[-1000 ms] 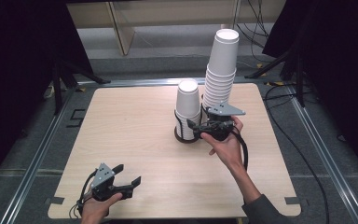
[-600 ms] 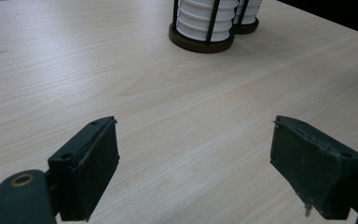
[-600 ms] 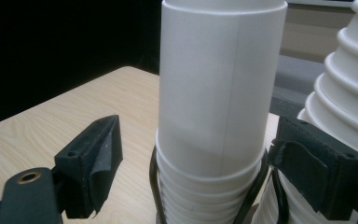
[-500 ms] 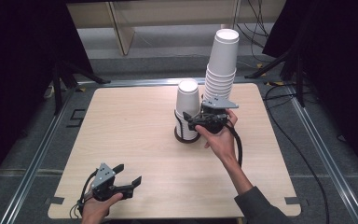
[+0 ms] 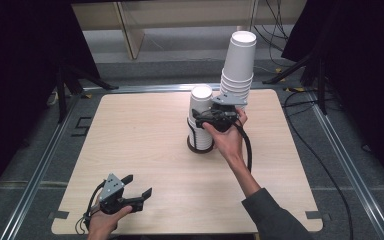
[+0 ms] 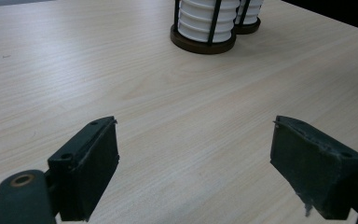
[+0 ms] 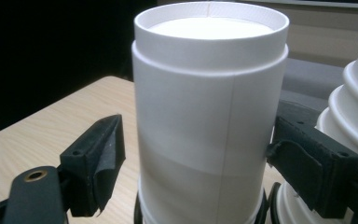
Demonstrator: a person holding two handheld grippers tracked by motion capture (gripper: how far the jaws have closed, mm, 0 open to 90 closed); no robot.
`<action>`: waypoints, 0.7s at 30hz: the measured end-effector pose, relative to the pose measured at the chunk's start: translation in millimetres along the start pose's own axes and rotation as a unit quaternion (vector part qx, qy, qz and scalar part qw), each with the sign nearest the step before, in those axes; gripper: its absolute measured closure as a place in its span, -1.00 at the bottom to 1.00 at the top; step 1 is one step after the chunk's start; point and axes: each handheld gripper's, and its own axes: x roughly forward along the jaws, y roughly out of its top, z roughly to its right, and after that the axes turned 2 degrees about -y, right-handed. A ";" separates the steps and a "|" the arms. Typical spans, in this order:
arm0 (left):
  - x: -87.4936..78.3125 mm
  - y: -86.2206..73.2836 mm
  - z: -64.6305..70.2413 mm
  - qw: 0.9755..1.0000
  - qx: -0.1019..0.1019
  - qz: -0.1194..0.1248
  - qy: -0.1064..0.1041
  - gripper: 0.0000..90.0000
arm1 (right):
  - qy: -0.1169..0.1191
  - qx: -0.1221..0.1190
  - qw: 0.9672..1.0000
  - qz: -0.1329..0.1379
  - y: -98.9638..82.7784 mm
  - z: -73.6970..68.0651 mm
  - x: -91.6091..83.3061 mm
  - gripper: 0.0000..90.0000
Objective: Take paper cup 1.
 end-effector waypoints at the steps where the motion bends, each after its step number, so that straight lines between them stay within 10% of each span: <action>1: 0.0 0.0 0.0 1.000 0.000 0.000 0.000 -0.68 | 0.000 0.000 1.000 0.000 0.0 0.0 0.0 -0.58; 21: -0.5 0.0 3.7 1.000 0.009 -0.004 -0.003 -0.68 | -0.034 0.018 0.999 -0.003 2.3 -4.2 20.9 -0.65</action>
